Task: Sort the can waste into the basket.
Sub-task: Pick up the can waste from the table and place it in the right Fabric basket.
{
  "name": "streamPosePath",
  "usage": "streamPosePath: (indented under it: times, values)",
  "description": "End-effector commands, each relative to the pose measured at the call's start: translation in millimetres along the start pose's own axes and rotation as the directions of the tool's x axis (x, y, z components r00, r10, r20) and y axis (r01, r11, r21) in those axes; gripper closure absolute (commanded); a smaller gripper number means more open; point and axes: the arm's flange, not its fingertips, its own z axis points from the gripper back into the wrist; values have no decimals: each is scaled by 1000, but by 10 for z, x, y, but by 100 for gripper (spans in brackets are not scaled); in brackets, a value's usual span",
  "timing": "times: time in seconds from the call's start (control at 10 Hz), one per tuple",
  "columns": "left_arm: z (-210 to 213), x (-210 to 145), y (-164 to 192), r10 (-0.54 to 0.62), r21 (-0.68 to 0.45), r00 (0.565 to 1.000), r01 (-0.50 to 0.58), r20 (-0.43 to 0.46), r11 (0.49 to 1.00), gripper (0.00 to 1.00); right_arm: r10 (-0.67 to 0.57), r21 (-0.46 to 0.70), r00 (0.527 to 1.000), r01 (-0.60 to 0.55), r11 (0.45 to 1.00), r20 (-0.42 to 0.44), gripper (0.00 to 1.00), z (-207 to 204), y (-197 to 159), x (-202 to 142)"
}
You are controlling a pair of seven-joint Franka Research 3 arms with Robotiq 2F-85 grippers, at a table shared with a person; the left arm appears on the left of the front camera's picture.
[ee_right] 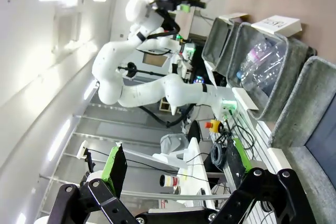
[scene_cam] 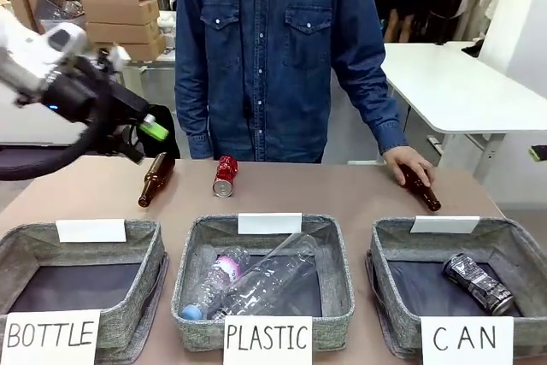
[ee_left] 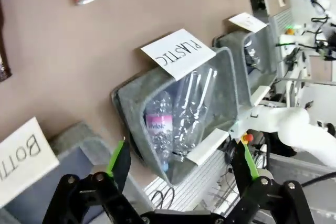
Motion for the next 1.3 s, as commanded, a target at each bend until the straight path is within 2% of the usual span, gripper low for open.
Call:
streamPosePath:
  times: [0.0,0.2,0.3,0.5,0.6,0.7,0.8,0.9,1.0,1.2]
  values:
    - [-91,388,66,22,0,999,-22,-43,1000,0,15,-2,1000,-15,1000,-13,0,36,24,-15]
    - [-465,646,221,36,37,997,-33,-73,999,0,15,-2,1000,-15,1000,-13,0,36,24,-15]
    - [-229,588,140,40,-82,996,-47,-81,996,0,15,-2,1000,-15,1000,-13,0,36,24,-15]
    - [962,42,-24,26,-165,999,-19,40,986,0,15,-2,1000,-15,1000,-13,0,36,24,-15]
    - [1498,-313,-11,55,-186,987,-27,150,982,0,15,-2,1000,-15,1000,-13,0,36,24,-15]
    - [1923,-669,49,87,-211,975,-43,205,977,0,15,-2,1000,-15,1000,-13,0,36,24,-15]
    - [2229,-920,119,131,-182,954,-83,271,980,0,15,-2,1000,-15,1000,-13,0,36,24,-15]
    - [2451,-1077,211,159,-210,939,-97,305,973,0,15,-2,1000,-15,1000,-13,0,36,24,-15]
    - [2455,-1108,301,160,-267,947,-84,278,960,0,15,-2,1000,-15,1000,-13,0,36,24,-15]
    - [2187,-939,418,172,-266,962,-113,212,957,0,15,-2,1000,-15,1000,-13,0,36,24,-15]
